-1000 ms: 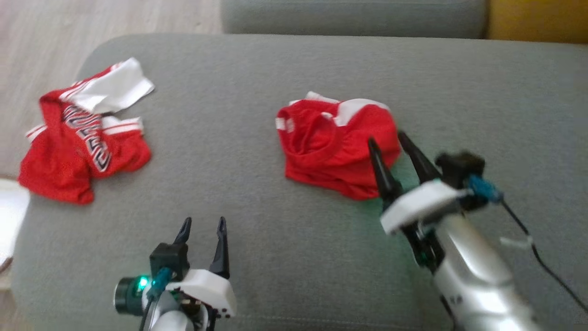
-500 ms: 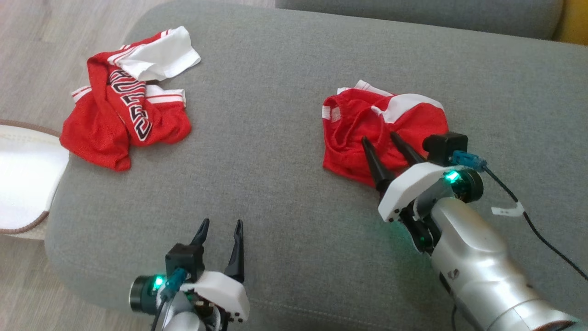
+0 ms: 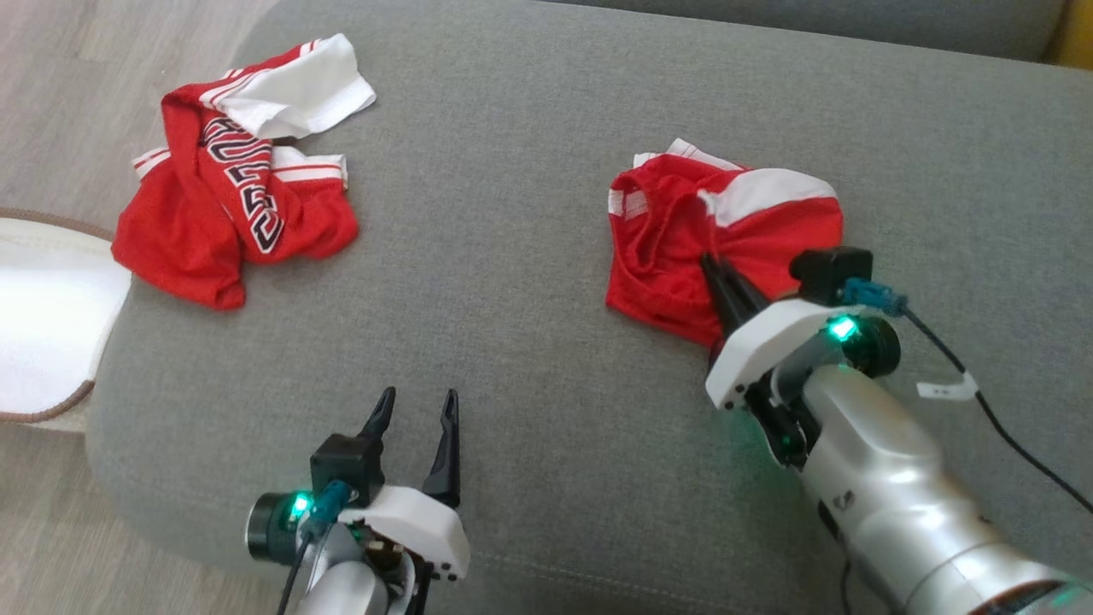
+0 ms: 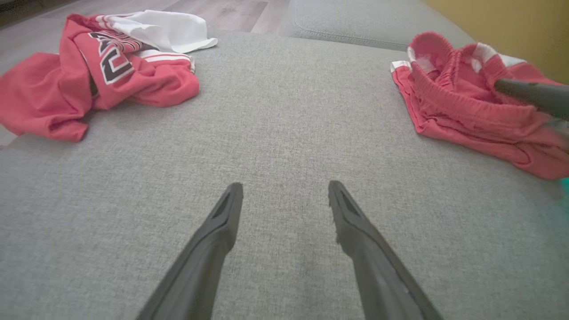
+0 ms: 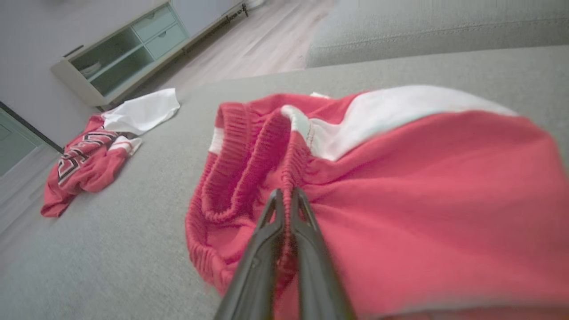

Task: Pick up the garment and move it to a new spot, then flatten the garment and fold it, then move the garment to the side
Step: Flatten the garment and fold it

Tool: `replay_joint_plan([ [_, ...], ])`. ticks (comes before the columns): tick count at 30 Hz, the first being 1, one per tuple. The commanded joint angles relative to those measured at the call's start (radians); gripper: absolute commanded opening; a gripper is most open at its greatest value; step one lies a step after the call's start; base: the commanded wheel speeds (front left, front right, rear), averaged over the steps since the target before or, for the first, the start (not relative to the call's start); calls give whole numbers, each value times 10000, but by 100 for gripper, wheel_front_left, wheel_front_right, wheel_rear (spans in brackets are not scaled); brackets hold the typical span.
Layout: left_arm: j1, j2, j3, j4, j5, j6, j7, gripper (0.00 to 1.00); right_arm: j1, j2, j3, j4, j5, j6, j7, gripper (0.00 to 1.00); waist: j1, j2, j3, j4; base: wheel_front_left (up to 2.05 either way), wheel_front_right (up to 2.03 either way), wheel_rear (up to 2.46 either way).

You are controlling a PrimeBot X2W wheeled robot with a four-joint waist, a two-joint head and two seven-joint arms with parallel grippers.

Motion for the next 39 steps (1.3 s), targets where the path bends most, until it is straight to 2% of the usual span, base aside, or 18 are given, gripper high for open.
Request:
replay_joint_plan([
  [1, -426, 70, 227, -297, -66, 34, -122, 100, -508, 127, 163, -343, 75, 67, -178, 0, -1, 0, 4, 39, 0, 0, 0],
  [6, -456, 70, 71, -401, -132, 6, -122, 100, -1060, 127, 27, -415, 155, 67, -496, 0, -1, 0, 65, 368, 0, 0, 0],
  [13, -676, 70, -442, -495, -275, -40, -122, 100, -1887, 128, -2, 567, -350, 67, -576, 0, -1, 0, 326, 1195, 0, 0, 0],
  [15, -733, 70, -586, -508, -335, -20, -122, 100, -2000, 128, -28, 964, -534, 67, -587, 36, -1, 0, 400, 1402, 0, 0, 0],
  [16, -758, 70, -661, -517, -367, -11, -122, 100, -2047, 128, -88, 1170, -592, 67, -593, 78, -1, 0, 438, 1494, 0, 0, 0],
  [17, -781, 70, -725, -525, -396, 3, -122, 100, -2074, 128, -115, 1314, -650, 67, -600, 100, -1, 0, 461, 1565, 0, 0, 0],
  [22, -845, 70, -827, -547, -485, 136, -122, 100, -1783, 128, 51, 1323, -536, 67, -614, 100, -1, 0, 489, 1555, 0, 0, 0],
  [24, -884, 70, -798, -553, -470, 161, -122, 100, -1683, 128, 181, 1165, -528, 67, -617, 100, -1, 0, 455, 1369, 0, 0, 0],
  [27, -970, 70, -655, -596, -394, 190, -122, 100, -1665, 128, -163, 741, -732, 67, -619, 100, -1, 0, 426, 938, 0, 0, 0],
  [32, -1144, 70, -411, -614, -53, 205, -122, 100, -1222, 128, -1671, -697, -1811, 67, -620, 100, -1, 0, 315, 85, 0, 0, 0],
  [39, -1252, 70, 115, -477, 245, 360, -122, 100, 380, 126, -4255, -2832, -3740, 67, -621, 100, -1, 0, -53, -960, 0, 0, 0],
])
